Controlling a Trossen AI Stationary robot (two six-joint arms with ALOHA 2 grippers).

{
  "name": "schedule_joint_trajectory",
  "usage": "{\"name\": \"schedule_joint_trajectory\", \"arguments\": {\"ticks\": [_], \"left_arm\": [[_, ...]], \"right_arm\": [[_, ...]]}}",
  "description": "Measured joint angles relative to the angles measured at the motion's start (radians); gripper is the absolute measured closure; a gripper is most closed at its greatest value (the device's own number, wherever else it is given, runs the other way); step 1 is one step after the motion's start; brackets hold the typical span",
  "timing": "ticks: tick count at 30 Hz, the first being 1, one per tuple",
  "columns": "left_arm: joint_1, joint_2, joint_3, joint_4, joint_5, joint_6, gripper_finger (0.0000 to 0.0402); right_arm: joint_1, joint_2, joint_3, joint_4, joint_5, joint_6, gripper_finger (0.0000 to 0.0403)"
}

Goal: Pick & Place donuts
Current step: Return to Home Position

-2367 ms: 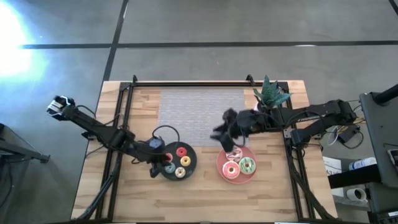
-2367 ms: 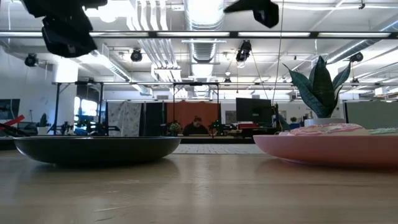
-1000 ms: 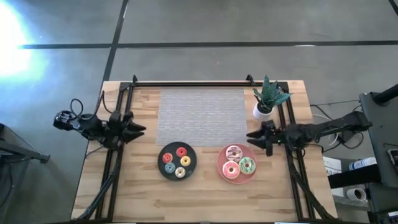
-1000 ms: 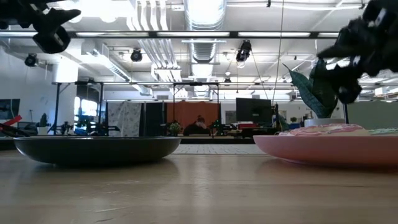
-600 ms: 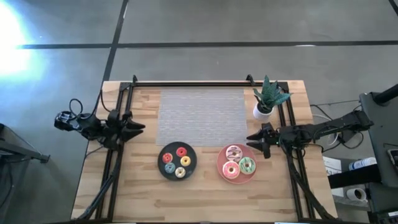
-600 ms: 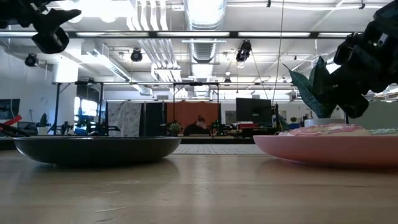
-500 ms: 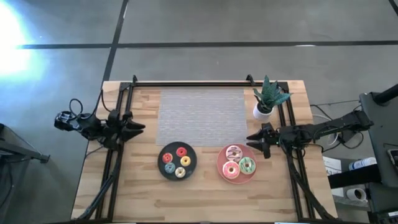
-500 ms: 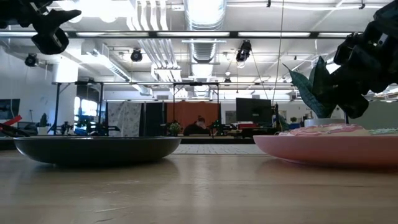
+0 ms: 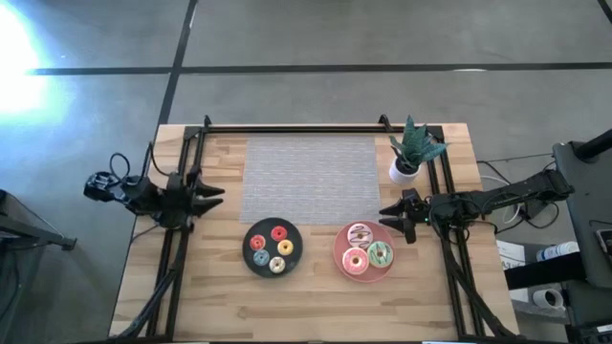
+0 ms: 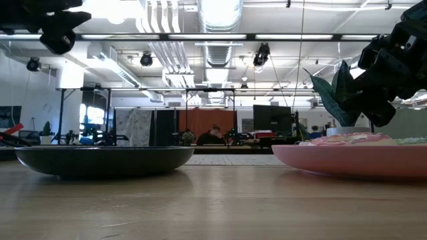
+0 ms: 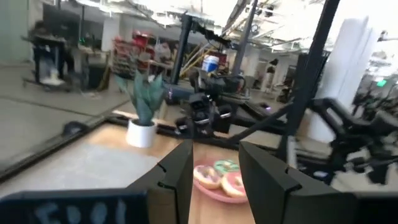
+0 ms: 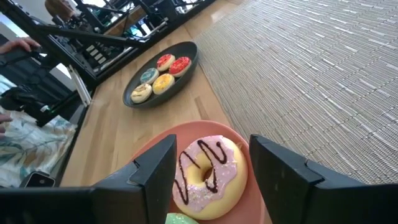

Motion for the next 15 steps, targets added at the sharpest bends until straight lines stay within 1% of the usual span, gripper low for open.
{"name": "schedule_joint_trajectory", "arguments": {"ticks": [2,5,7,10,13,15], "left_arm": [[0.038,-0.015,-0.041,0.030,0.007,0.037,0.0298],[0.142,-0.023,-0.123,0.085,0.045,0.040,0.0298],[0.210,-0.024,-0.180,0.161,0.084,0.032,0.0298],[0.290,-0.024,-0.262,0.262,0.178,0.033,0.0298],[0.337,-0.024,-0.276,0.242,0.261,0.033,0.0298],[0.351,-0.024,-0.276,0.226,0.281,0.039,0.0298]], "right_arm": [[0.000,0.000,0.000,0.000,0.000,0.000,0.0209],[0.000,0.000,0.000,0.000,0.000,0.000,0.0209],[0.000,0.000,0.001,0.000,0.000,0.000,0.0209],[0.000,0.000,0.001,0.000,0.000,0.000,0.0209],[0.000,0.000,0.001,0.001,0.000,0.000,0.0209],[0.000,0.000,0.001,0.001,0.000,0.000,0.0209]]}}
